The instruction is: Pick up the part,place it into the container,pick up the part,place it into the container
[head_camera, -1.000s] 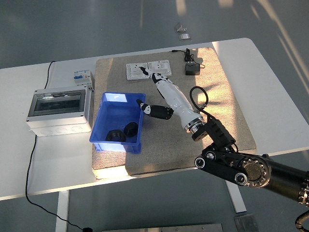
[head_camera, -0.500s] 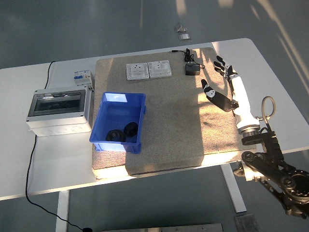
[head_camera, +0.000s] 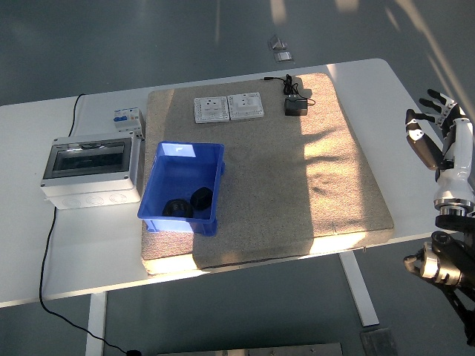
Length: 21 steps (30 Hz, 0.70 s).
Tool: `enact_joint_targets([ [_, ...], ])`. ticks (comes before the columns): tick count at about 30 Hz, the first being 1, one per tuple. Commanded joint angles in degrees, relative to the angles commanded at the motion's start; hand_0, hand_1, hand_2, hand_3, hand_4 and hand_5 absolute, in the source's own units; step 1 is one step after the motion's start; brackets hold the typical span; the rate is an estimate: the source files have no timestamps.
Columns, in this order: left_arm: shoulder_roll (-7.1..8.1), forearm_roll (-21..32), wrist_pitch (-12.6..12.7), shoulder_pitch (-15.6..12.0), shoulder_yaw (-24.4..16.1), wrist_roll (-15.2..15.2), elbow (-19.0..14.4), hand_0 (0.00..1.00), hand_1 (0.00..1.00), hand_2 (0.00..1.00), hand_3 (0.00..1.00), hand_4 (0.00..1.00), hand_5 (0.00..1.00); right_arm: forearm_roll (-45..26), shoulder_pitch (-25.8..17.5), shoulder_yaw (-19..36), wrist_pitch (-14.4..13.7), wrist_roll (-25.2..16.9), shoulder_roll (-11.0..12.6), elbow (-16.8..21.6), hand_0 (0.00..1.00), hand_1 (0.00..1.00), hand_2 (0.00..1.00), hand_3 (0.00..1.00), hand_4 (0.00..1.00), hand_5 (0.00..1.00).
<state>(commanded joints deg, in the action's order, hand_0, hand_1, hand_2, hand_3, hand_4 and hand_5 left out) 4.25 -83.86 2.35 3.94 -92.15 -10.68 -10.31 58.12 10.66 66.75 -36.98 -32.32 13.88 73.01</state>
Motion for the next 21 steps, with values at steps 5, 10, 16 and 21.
enact_joint_targets([
  [5, 0.76, 0.9, -0.3, -0.1, 0.1, -0.3, 0.0, 0.712, 0.704, 0.717, 0.629, 0.597, 0.707, -3.3, -1.3, 5.2, 0.0, -1.3, 0.0, -0.1, 0.764, 0.594, 0.684, 0.752, 0.689, 0.307],
  [10, 1.67, 2.8, -2.0, -0.5, 1.1, -1.0, 0.0, 0.712, 0.705, 0.720, 0.620, 0.613, 0.711, -5.6, -2.4, 9.8, 0.0, -2.1, 0.3, -0.2, 0.794, 0.740, 0.769, 0.792, 0.694, 0.323],
  [16, 2.55, -2.0, -2.8, 0.0, -2.3, -2.4, 0.0, 0.713, 0.708, 0.717, 0.564, 0.623, 0.696, -5.5, -4.1, 12.6, 0.0, -1.5, 0.2, -0.7, 0.809, 0.765, 0.784, 0.786, 0.690, 0.338],
  [21, 3.74, -1.8, -4.1, -0.2, -3.2, -2.3, 0.0, 0.718, 0.715, 0.724, 0.580, 0.635, 0.683, -5.3, -5.8, 14.5, 0.1, -0.9, -0.4, -1.4, 0.806, 0.765, 0.783, 0.787, 0.689, 0.341],
])
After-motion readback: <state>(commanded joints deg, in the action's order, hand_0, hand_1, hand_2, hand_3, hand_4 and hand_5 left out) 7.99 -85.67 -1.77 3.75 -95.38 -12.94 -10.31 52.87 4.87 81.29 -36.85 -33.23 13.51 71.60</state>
